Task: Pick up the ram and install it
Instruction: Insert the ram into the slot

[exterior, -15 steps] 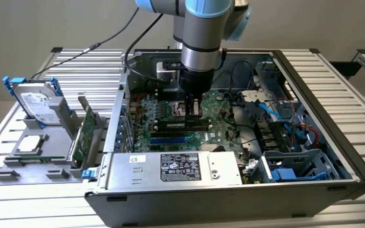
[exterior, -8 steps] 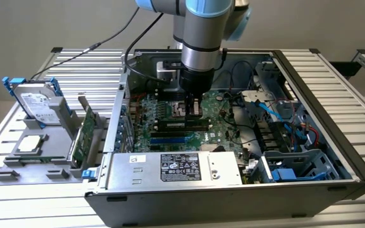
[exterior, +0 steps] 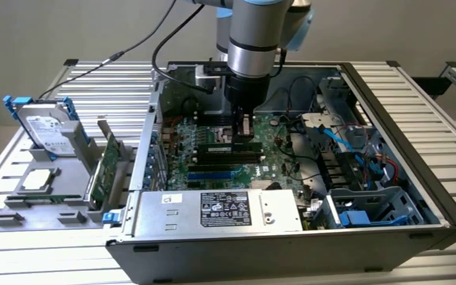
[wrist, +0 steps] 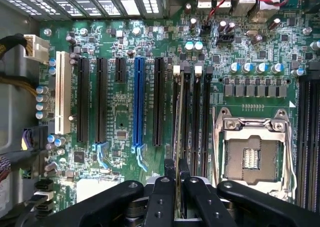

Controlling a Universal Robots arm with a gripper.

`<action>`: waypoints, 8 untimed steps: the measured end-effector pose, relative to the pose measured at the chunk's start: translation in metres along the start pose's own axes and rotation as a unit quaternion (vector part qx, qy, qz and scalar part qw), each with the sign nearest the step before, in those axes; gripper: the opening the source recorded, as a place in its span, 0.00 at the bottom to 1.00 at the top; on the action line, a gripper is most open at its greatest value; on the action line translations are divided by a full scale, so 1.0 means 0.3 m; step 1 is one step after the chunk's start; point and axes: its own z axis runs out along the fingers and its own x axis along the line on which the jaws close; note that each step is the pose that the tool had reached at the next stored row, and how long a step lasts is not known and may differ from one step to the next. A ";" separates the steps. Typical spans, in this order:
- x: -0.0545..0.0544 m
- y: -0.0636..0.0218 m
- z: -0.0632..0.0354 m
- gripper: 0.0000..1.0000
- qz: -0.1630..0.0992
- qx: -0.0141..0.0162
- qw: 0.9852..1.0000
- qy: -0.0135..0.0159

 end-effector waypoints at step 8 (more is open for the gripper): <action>0.000 0.000 -0.001 0.14 -0.001 -0.012 1.000 0.000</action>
